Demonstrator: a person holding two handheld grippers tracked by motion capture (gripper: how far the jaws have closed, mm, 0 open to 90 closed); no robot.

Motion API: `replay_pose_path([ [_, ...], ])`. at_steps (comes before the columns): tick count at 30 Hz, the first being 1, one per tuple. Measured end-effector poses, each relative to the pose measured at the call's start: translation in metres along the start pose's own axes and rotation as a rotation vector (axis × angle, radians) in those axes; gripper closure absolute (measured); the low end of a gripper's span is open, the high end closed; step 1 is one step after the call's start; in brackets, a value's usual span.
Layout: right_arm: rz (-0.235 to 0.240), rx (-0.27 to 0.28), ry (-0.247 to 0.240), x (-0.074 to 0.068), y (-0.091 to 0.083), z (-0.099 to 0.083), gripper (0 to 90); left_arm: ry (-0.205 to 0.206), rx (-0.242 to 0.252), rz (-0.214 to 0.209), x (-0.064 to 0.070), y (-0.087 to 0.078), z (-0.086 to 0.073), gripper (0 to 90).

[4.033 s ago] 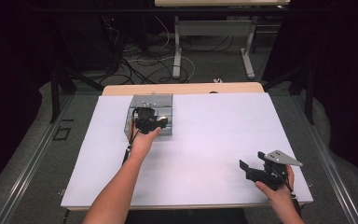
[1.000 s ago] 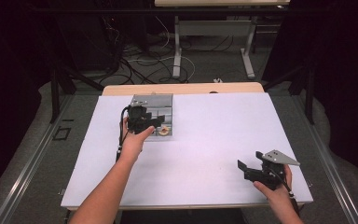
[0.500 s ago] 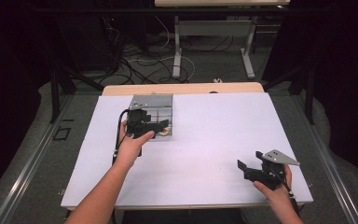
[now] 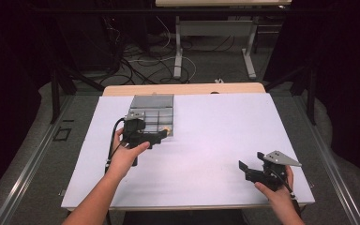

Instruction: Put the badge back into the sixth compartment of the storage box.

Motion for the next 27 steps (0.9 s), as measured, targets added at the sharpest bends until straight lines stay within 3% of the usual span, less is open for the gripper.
replay_pose_path([
  [7, 0.003, 0.003, 0.009, -0.001, 0.0, 0.0, 14.9, -0.009, 0.025, 0.006, -0.005, -0.02, -0.011, 0.6],
  [20, 0.009, 0.0, 0.013, -0.002, -0.001, 0.0, 14.9, 0.008, 0.046, 0.06, -0.016, -0.058, -0.033, 0.5],
  [27, -0.003, 0.009, 0.006, 0.0, -0.001, 0.0, 14.9, -0.041, 0.048, 0.087, -0.028, -0.07, -0.057, 0.6],
])
Point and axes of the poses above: each handheld gripper's, and its own axes: y roughly forward along the jaws, z roughly out of its top, x roughly to its right, the point moved 5 cm from there along y, roughly forward along the jaws, and after that the axes turned 4 degrees about y, right-handed, at the moved point
